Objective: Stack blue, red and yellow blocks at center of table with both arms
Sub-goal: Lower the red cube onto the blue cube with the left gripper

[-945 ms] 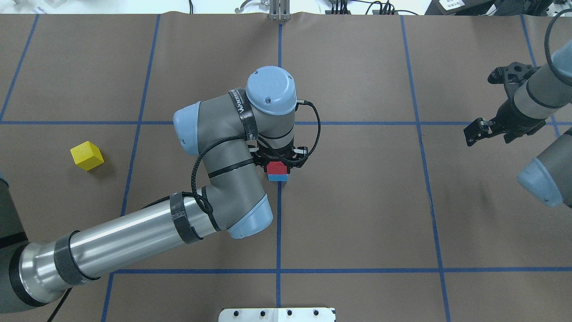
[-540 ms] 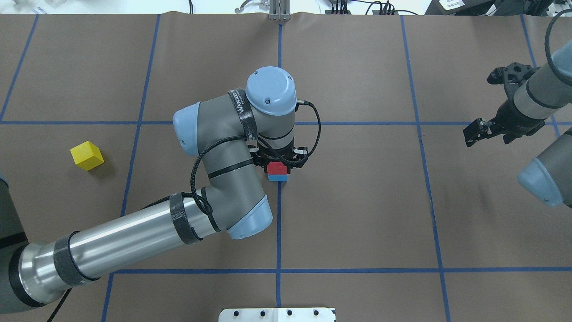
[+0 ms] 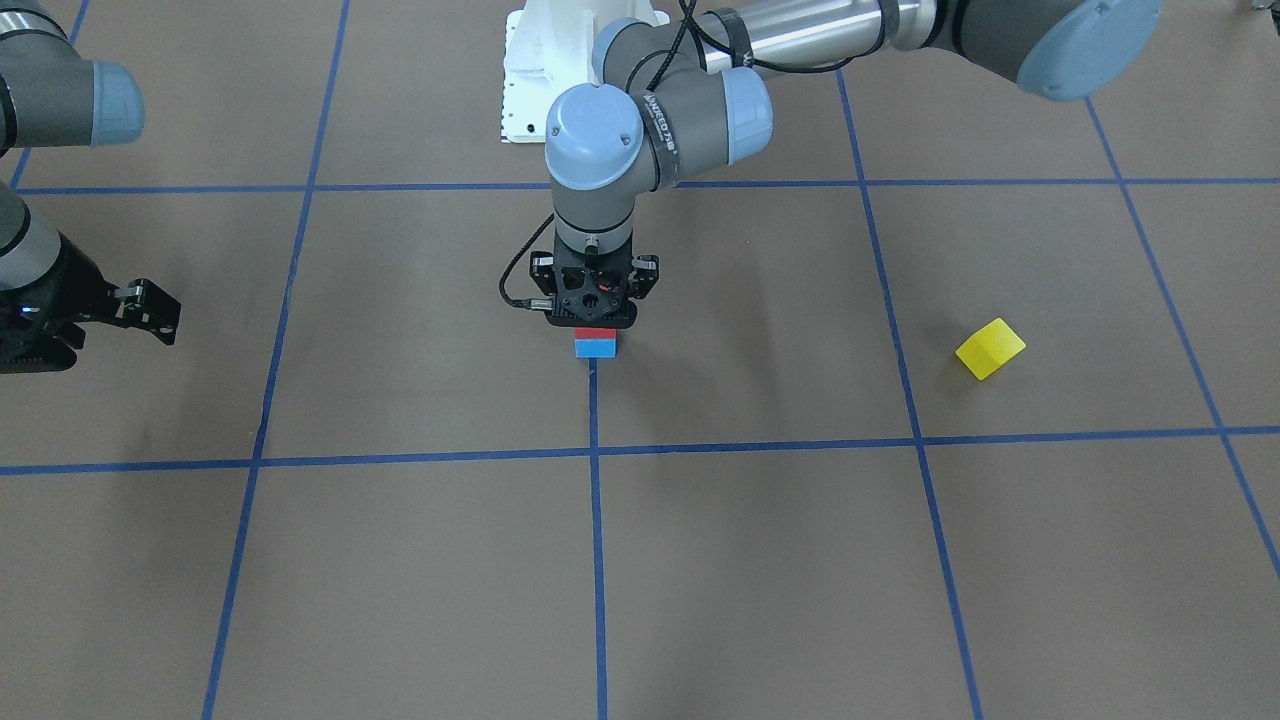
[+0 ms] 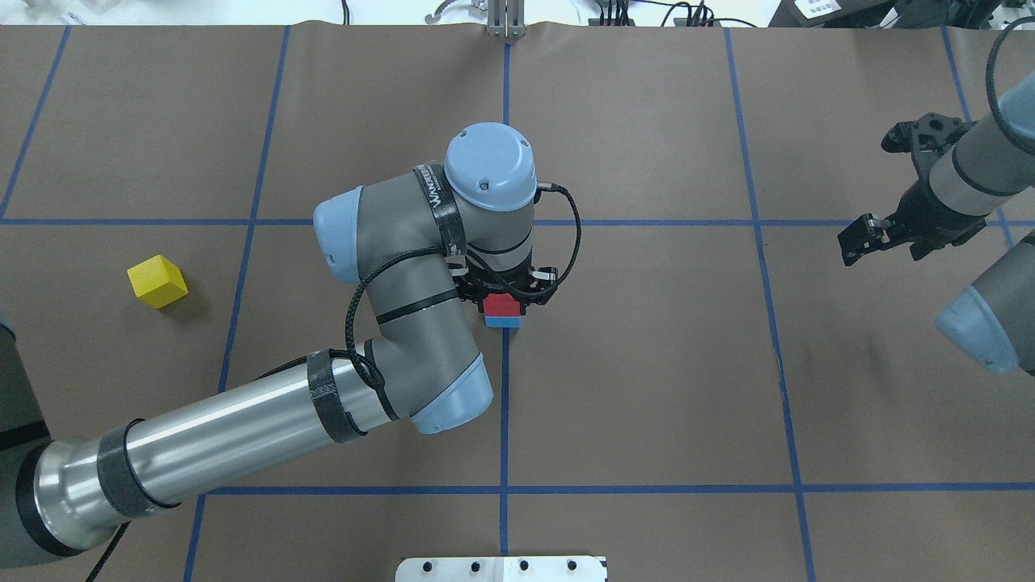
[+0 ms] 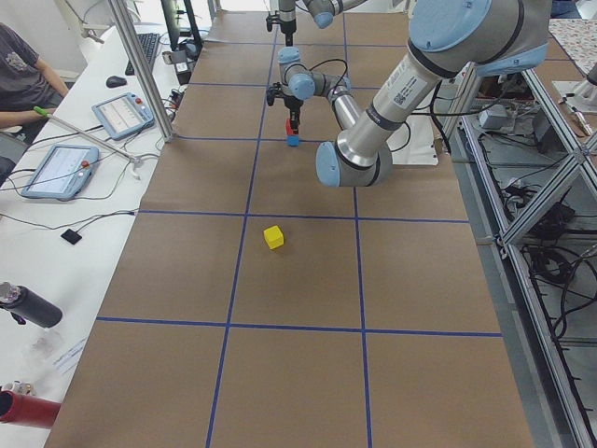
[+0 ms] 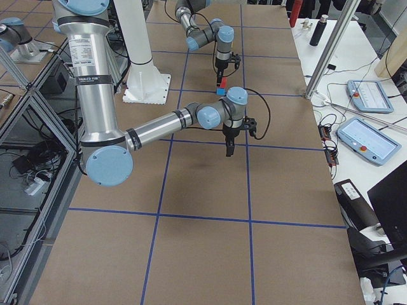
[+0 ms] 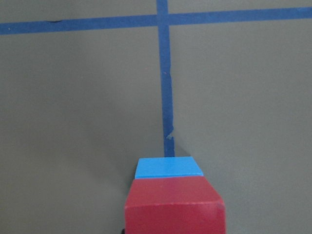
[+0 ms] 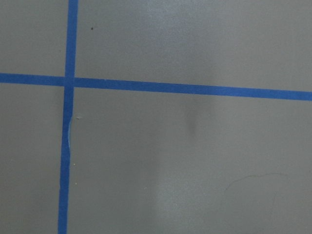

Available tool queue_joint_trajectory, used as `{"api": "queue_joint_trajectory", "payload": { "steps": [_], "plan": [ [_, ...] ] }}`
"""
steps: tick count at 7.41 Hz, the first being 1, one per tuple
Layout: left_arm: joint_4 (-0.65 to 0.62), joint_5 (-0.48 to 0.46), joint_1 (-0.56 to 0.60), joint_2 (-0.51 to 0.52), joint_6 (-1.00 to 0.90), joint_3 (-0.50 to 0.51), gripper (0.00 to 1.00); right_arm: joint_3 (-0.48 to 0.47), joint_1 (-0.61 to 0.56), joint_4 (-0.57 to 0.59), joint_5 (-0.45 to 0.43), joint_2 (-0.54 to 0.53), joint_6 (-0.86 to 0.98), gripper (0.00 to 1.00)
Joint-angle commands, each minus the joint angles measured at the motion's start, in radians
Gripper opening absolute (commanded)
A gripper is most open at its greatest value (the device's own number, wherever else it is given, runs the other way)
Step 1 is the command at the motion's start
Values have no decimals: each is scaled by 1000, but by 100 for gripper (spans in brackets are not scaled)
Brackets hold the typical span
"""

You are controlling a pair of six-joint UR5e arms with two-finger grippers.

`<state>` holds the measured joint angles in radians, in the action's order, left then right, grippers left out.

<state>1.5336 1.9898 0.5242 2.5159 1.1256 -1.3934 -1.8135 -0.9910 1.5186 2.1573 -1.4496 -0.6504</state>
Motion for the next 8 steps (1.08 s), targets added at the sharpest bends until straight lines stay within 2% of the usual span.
{"api": "queue_joint_trajectory", "payload": {
  "steps": [1, 3, 6, 8],
  "plan": [
    [5, -3, -3, 0, -1, 2, 26, 0, 0, 0, -1, 0, 0, 100],
    [5, -3, -3, 0, -3, 2, 47, 0, 0, 0, -1, 0, 0, 100],
    [6, -3, -4, -2, -3, 2, 98, 0, 0, 0, -1, 2, 0, 100],
    [5, -5, -4, -6, -3, 1, 99, 0, 0, 0, -1, 5, 0, 100]
  ]
}}
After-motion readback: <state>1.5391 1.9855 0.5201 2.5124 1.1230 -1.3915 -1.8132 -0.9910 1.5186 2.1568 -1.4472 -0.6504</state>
